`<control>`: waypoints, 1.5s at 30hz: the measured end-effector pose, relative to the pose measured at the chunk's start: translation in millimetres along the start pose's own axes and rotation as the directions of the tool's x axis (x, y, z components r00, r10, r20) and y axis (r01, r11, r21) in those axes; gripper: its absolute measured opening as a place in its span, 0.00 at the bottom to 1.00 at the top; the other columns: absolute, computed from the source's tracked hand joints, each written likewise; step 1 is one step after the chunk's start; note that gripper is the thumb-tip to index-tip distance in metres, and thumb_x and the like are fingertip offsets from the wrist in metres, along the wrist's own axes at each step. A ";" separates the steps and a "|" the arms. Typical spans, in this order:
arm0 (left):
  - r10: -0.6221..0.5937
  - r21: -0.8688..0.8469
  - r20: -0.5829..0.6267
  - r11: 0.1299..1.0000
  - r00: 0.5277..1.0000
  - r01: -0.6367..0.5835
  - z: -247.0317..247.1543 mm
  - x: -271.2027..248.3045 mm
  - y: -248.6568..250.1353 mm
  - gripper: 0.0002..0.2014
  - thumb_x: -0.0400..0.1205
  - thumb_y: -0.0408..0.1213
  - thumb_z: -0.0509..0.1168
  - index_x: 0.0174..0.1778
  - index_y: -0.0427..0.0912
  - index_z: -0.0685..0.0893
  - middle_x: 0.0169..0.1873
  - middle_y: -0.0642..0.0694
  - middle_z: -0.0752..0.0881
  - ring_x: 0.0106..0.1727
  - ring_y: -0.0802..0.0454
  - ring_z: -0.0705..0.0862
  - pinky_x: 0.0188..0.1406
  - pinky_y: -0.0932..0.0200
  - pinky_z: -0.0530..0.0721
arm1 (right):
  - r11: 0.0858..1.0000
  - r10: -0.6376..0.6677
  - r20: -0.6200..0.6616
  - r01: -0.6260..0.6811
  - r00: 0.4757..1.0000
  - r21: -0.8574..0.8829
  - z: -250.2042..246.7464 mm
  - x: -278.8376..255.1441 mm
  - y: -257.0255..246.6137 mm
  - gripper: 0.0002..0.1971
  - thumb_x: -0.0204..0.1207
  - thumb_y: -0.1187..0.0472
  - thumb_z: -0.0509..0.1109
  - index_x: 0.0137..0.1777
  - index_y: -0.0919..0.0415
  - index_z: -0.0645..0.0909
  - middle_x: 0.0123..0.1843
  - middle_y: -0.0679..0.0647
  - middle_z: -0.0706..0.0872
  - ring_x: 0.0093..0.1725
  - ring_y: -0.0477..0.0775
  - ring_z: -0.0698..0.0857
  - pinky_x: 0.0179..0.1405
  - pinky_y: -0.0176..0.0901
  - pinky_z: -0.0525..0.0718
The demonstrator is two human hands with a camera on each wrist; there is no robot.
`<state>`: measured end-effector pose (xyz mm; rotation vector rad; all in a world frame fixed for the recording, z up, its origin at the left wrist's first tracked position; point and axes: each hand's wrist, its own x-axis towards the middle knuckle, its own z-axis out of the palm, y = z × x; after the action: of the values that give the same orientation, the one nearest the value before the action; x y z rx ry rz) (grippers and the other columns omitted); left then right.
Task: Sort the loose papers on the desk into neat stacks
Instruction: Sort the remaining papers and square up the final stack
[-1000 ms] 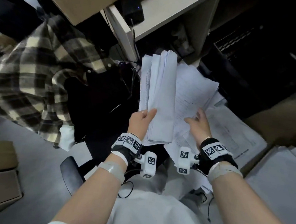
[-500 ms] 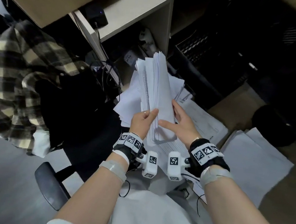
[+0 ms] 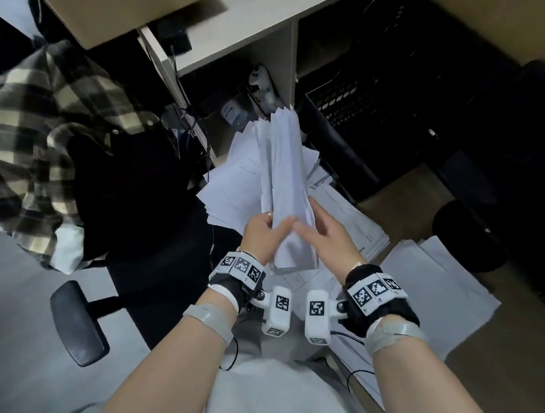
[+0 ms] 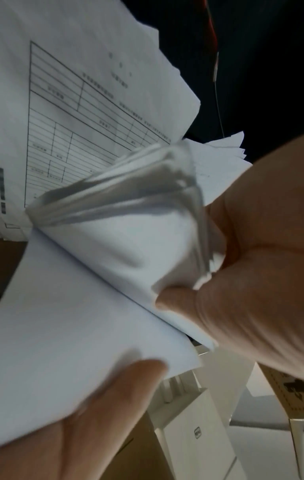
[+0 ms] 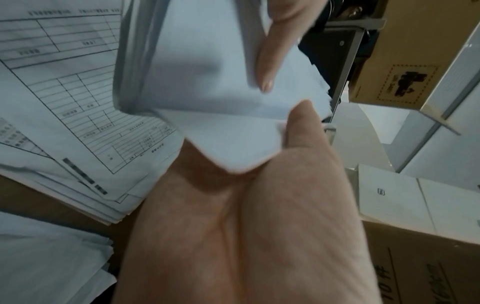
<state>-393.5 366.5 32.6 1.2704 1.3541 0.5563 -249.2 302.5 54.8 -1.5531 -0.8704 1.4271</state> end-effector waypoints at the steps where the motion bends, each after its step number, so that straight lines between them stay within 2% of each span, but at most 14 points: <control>1: -0.015 -0.003 -0.025 1.000 1.000 0.015 0.3 -0.2 -2.5 0.12 0.81 0.43 0.73 0.36 0.40 0.87 0.32 0.45 0.90 0.35 0.50 0.87 0.40 0.47 0.89 | 0.999 -0.002 -0.033 0.003 0.999 0.035 -2.1 -4.0 -2.3 0.24 0.83 0.53 0.70 0.78 0.51 0.75 0.70 0.42 0.84 0.67 0.41 0.83 0.66 0.38 0.80; 4: -0.029 -0.056 -0.114 0.998 0.993 0.023 -6.3 -0.8 0.0 0.19 0.83 0.43 0.71 0.30 0.39 0.78 0.27 0.43 0.81 0.31 0.49 0.78 0.32 0.56 0.79 | 0.997 -0.079 -0.260 0.078 0.962 -0.016 -8.7 -11.3 -6.9 0.11 0.84 0.59 0.68 0.58 0.65 0.86 0.53 0.54 0.91 0.54 0.51 0.87 0.53 0.32 0.84; 7: -0.030 -0.092 -0.123 0.996 0.992 0.019 -14.7 7.8 2.7 0.26 0.78 0.53 0.72 0.31 0.32 0.76 0.27 0.43 0.77 0.32 0.50 0.76 0.31 0.49 0.79 | 0.996 -0.084 -0.363 0.077 0.928 -0.034 -13.8 -8.5 -6.9 0.04 0.80 0.64 0.73 0.53 0.61 0.88 0.45 0.45 0.90 0.47 0.45 0.86 0.46 0.21 0.80; 12: -0.011 -0.160 0.014 0.987 1.000 0.013 -16.7 20.3 17.5 0.18 0.81 0.51 0.71 0.33 0.41 0.83 0.31 0.44 0.86 0.36 0.49 0.85 0.39 0.43 0.86 | 0.998 -0.063 -0.392 0.053 0.918 -0.036 -1.7 5.7 -20.0 0.09 0.70 0.62 0.83 0.38 0.66 0.87 0.33 0.54 0.88 0.33 0.43 0.83 0.37 0.31 0.81; 15: -0.048 -0.231 0.090 0.971 0.995 0.068 -17.5 27.2 30.8 0.21 0.80 0.52 0.73 0.28 0.43 0.77 0.24 0.48 0.80 0.27 0.51 0.79 0.30 0.57 0.78 | 0.997 -0.082 -0.394 0.080 0.916 -0.021 10.3 16.8 -28.1 0.18 0.68 0.60 0.84 0.29 0.65 0.78 0.26 0.52 0.74 0.27 0.44 0.72 0.29 0.31 0.73; 18: -0.056 -0.312 0.166 0.944 0.985 0.106 -21.4 37.6 35.7 0.10 0.76 0.43 0.78 0.43 0.40 0.89 0.39 0.43 0.93 0.42 0.46 0.92 0.44 0.50 0.91 | 0.999 -0.020 -0.370 0.032 0.929 0.029 20.4 26.1 -30.4 0.16 0.70 0.56 0.82 0.28 0.59 0.80 0.27 0.47 0.77 0.30 0.44 0.75 0.34 0.30 0.76; 20: -0.064 -0.277 0.143 0.955 0.988 0.102 -26.3 47.5 31.6 0.06 0.77 0.37 0.77 0.45 0.39 0.90 0.46 0.36 0.93 0.46 0.43 0.91 0.52 0.42 0.90 | 0.993 0.027 -0.420 0.024 0.907 0.116 23.7 30.4 -26.5 0.14 0.73 0.55 0.80 0.32 0.58 0.82 0.29 0.48 0.79 0.32 0.45 0.77 0.36 0.33 0.77; 24: -0.060 -0.168 0.074 0.983 0.995 0.072 -37.0 64.6 15.7 0.09 0.81 0.35 0.72 0.39 0.33 0.86 0.35 0.41 0.88 0.36 0.49 0.84 0.41 0.51 0.86 | 0.984 0.153 -0.756 -0.026 0.637 0.177 6.0 33.3 -7.3 0.10 0.78 0.55 0.74 0.47 0.63 0.83 0.36 0.47 0.83 0.36 0.43 0.81 0.32 0.27 0.76; 27: -0.048 -0.129 0.098 0.990 0.994 0.060 -40.5 65.2 13.2 0.15 0.82 0.36 0.70 0.32 0.33 0.81 0.24 0.52 0.83 0.27 0.58 0.80 0.32 0.65 0.80 | 0.977 0.209 -0.820 -0.147 0.533 0.154 -9.2 31.9 10.6 0.00 0.75 0.61 0.72 0.44 0.56 0.84 0.51 0.52 0.89 0.54 0.53 0.87 0.58 0.43 0.84; 29: -0.038 -0.094 0.141 0.994 0.989 0.052 -39.0 63.6 12.4 0.18 0.84 0.32 0.69 0.27 0.42 0.78 0.16 0.59 0.79 0.20 0.68 0.76 0.24 0.72 0.75 | 0.969 0.244 -0.783 -0.171 0.572 0.177 -12.8 31.2 20.5 0.05 0.72 0.62 0.73 0.46 0.53 0.85 0.52 0.51 0.90 0.55 0.53 0.87 0.65 0.52 0.84; 32: -0.023 -0.070 0.194 0.997 0.981 0.037 -36.9 62.7 9.5 0.15 0.84 0.32 0.70 0.29 0.45 0.81 0.19 0.58 0.81 0.23 0.66 0.80 0.25 0.71 0.77 | 0.970 0.242 -0.701 -0.147 0.671 0.195 -12.8 26.2 23.2 0.14 0.75 0.59 0.75 0.60 0.56 0.85 0.55 0.48 0.88 0.55 0.52 0.86 0.63 0.48 0.83; 36: -0.030 -0.066 0.185 0.997 0.982 0.042 -29.9 51.0 5.4 0.17 0.85 0.32 0.68 0.29 0.44 0.78 0.15 0.59 0.79 0.19 0.68 0.76 0.23 0.72 0.74 | 0.976 0.183 -0.684 -0.215 0.706 0.039 -23.5 16.0 32.6 0.08 0.79 0.57 0.70 0.42 0.59 0.88 0.40 0.44 0.90 0.45 0.53 0.88 0.43 0.40 0.83; 41: -0.065 -0.040 0.091 0.997 0.994 0.069 -18.1 27.4 -10.3 0.18 0.85 0.35 0.69 0.28 0.42 0.76 0.17 0.58 0.78 0.19 0.64 0.74 0.22 0.68 0.73 | 0.943 0.259 -0.664 -0.333 0.701 0.017 -36.0 -6.5 57.3 0.12 0.71 0.51 0.72 0.36 0.58 0.89 0.37 0.47 0.92 0.42 0.54 0.89 0.46 0.47 0.85; 45: -0.060 0.031 0.109 0.998 0.992 0.057 18.6 3.2 -8.8 0.20 0.84 0.35 0.68 0.25 0.43 0.73 0.18 0.57 0.76 0.20 0.63 0.73 0.22 0.68 0.72 | 0.935 0.293 -0.674 -0.350 0.678 0.054 -55.5 -43.2 70.1 0.18 0.73 0.52 0.73 0.22 0.55 0.81 0.20 0.42 0.80 0.27 0.49 0.77 0.34 0.40 0.76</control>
<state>-379.0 360.3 19.0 1.2615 1.3065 0.4215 -202.2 227.9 9.2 -2.1647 -0.2061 0.9092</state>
